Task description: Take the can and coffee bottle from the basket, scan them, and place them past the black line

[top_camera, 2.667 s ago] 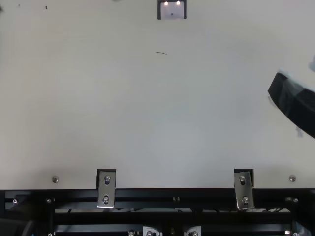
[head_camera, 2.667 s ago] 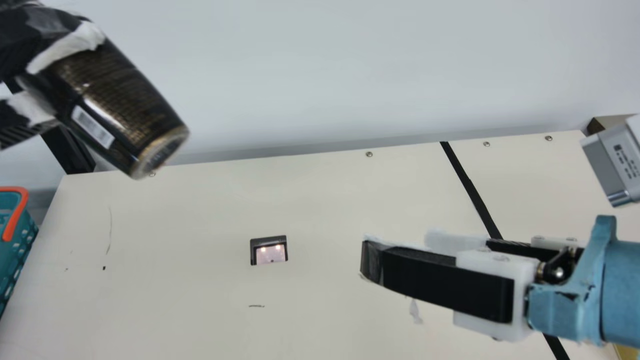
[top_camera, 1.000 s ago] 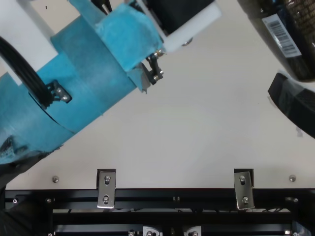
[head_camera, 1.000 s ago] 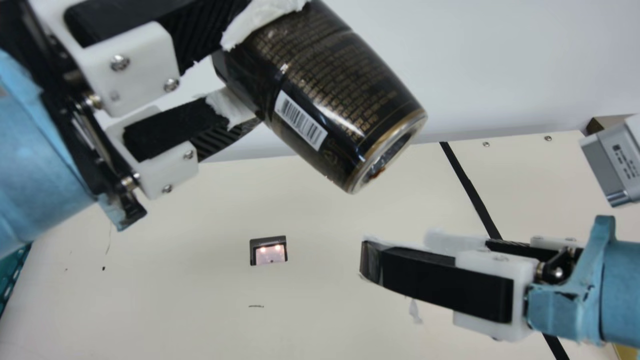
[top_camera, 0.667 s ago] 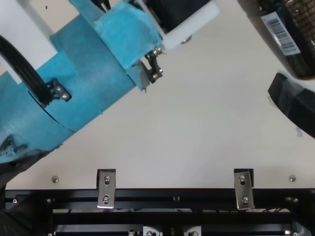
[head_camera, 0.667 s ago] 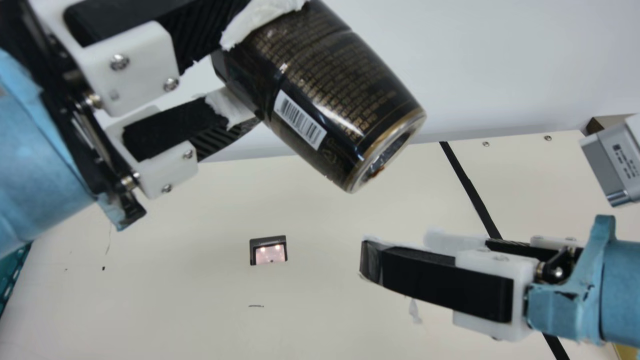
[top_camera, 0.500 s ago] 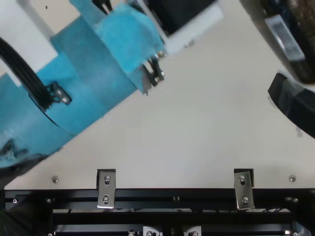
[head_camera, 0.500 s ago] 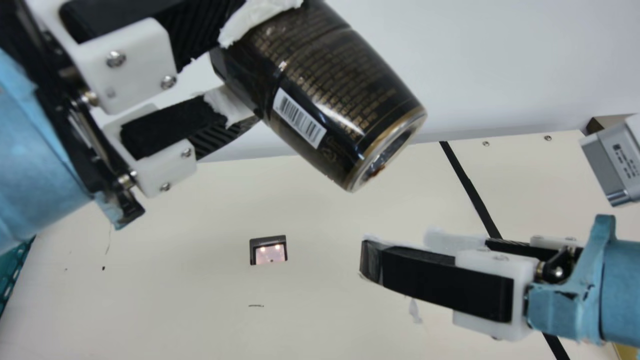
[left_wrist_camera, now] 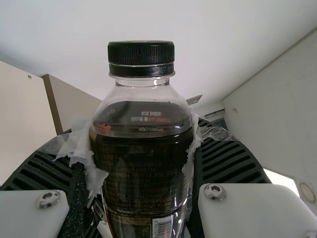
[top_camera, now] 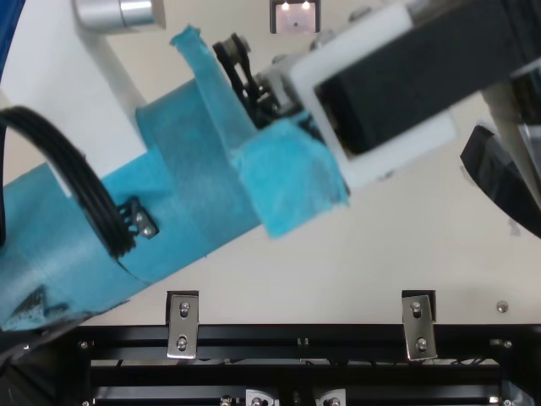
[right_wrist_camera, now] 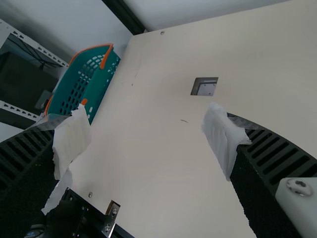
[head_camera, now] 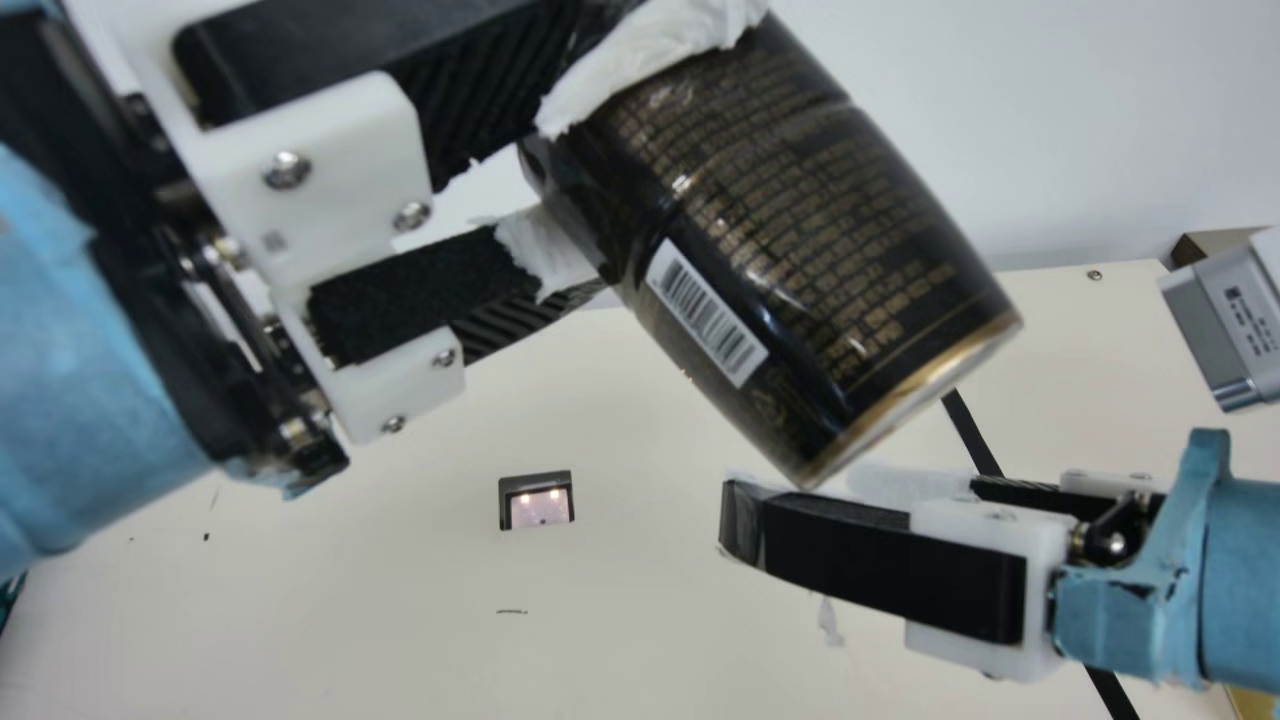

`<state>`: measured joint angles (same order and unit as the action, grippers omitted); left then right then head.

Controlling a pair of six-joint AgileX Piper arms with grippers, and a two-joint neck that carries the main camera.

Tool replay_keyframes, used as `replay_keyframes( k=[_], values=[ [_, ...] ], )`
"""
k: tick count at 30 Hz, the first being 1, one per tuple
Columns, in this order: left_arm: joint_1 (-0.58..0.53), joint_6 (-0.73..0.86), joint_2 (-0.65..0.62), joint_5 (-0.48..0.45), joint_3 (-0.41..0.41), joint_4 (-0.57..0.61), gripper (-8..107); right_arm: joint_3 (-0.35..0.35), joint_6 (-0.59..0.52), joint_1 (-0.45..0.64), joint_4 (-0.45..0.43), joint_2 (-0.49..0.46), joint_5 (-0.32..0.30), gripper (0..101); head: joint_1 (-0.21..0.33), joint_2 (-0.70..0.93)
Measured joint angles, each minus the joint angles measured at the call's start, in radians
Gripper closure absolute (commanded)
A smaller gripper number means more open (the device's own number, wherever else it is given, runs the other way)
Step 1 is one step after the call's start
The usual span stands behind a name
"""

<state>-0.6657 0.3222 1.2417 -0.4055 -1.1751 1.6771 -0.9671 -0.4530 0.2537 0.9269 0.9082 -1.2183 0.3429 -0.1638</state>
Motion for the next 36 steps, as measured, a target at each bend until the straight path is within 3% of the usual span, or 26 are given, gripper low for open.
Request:
replay_keyframes(
  k=[36],
  values=[
    [-0.041, -0.064, 0.054, 0.053, -0.048, 0.068, 89, 0.000, 0.000, 0.000, 0.000, 0.000, 0.000, 0, 0.000, -0.005]
  ],
)
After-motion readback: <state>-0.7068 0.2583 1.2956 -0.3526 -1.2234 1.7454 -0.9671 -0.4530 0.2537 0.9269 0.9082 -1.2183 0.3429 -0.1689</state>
